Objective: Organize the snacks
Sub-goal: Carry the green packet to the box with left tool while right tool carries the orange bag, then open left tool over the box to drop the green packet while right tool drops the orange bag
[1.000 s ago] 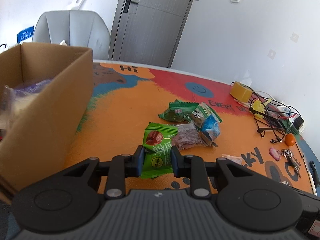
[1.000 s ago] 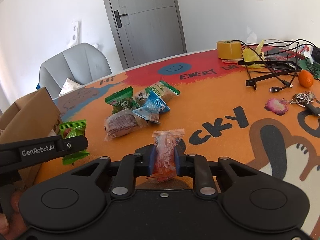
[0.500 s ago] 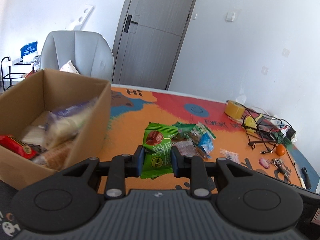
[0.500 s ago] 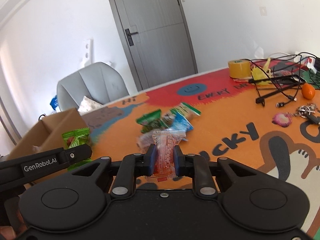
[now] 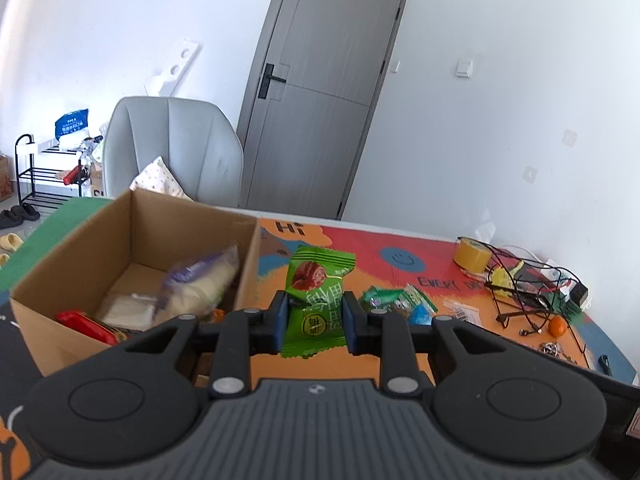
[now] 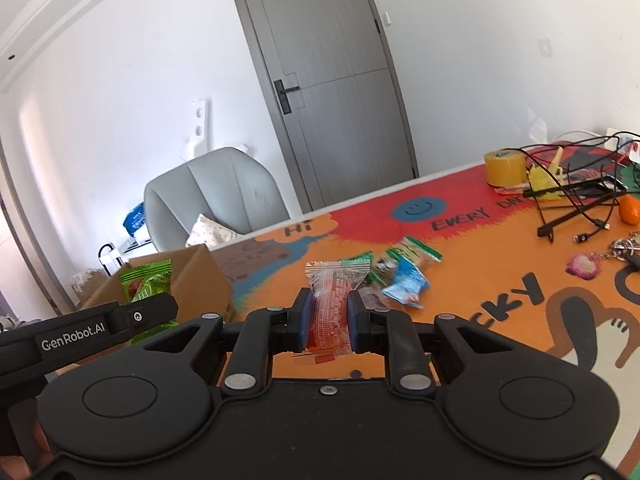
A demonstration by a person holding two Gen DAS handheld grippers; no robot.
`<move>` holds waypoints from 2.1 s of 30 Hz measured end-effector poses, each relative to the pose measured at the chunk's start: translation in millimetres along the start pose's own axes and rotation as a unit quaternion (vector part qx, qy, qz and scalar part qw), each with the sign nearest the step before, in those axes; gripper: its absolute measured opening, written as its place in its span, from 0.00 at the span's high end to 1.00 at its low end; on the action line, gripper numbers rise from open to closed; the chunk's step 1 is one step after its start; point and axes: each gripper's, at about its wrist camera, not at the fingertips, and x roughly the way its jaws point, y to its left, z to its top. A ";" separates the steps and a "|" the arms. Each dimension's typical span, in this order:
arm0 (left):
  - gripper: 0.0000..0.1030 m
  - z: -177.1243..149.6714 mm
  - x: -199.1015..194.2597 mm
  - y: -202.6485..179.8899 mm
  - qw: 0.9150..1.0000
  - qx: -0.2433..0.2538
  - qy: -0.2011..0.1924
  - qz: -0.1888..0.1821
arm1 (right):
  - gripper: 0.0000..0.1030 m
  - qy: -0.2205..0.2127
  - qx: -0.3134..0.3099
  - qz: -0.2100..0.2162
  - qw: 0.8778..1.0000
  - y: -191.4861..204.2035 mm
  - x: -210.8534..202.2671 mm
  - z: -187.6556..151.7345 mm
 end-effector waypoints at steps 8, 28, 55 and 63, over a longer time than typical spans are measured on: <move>0.74 13.8 -13.3 24.2 1.000 -0.008 -0.018 0.011 | 0.81 -0.007 -0.009 0.024 1.000 26.6 3.2 7.7; 0.74 53.8 -9.5 103.1 0.996 -0.044 -0.035 0.068 | 0.81 0.005 -0.049 0.091 0.995 107.1 50.4 22.2; 0.57 76.0 6.3 149.4 0.993 -0.079 -0.014 0.081 | 0.77 0.050 -0.049 0.138 0.988 164.3 99.4 32.6; 0.44 75.0 7.7 150.7 0.993 -0.082 -0.009 0.082 | 0.53 0.052 -0.031 0.114 0.992 154.4 97.4 32.6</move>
